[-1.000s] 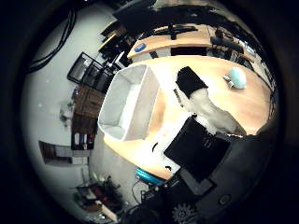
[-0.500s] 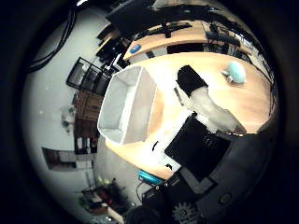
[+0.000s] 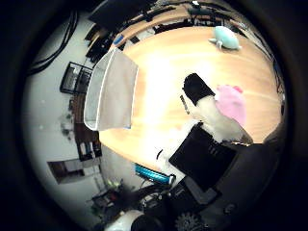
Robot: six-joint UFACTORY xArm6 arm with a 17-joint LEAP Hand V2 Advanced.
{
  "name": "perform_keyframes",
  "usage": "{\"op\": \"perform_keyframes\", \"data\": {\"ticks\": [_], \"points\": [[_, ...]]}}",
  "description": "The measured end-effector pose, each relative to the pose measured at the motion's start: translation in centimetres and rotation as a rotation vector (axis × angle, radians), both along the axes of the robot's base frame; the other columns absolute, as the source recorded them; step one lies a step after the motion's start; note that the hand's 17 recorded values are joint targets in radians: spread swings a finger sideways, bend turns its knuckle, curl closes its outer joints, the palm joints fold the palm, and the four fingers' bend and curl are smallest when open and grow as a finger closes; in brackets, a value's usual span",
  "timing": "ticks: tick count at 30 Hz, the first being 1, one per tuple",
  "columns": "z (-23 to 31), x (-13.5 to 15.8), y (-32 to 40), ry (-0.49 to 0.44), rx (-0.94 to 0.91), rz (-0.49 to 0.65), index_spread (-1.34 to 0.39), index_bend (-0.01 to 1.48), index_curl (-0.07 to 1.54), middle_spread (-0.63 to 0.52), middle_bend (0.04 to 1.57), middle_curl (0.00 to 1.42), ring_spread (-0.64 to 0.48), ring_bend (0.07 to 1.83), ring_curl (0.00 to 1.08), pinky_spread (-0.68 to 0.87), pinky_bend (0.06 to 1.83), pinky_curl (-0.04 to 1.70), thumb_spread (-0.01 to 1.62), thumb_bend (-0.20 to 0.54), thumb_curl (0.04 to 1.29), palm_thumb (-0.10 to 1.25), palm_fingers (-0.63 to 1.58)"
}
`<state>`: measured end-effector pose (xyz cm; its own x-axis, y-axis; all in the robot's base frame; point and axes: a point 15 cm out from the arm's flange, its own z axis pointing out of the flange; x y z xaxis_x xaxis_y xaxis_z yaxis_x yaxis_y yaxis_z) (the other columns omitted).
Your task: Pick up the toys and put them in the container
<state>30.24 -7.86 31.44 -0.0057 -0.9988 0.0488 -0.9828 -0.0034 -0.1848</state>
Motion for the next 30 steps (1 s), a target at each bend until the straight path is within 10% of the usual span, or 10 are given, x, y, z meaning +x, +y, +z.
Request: {"op": "perform_keyframes", "data": {"ticks": [30], "points": [[-13.4, -2.0, -3.9, 0.203, 0.145, 0.002, -0.58, 0.18, 0.36, -0.32, 0.18, 0.26, -0.29, 0.61, 0.14, 0.23, 0.69, 0.01, 1.02, -0.024, 0.46, 0.54, 0.47]]}}
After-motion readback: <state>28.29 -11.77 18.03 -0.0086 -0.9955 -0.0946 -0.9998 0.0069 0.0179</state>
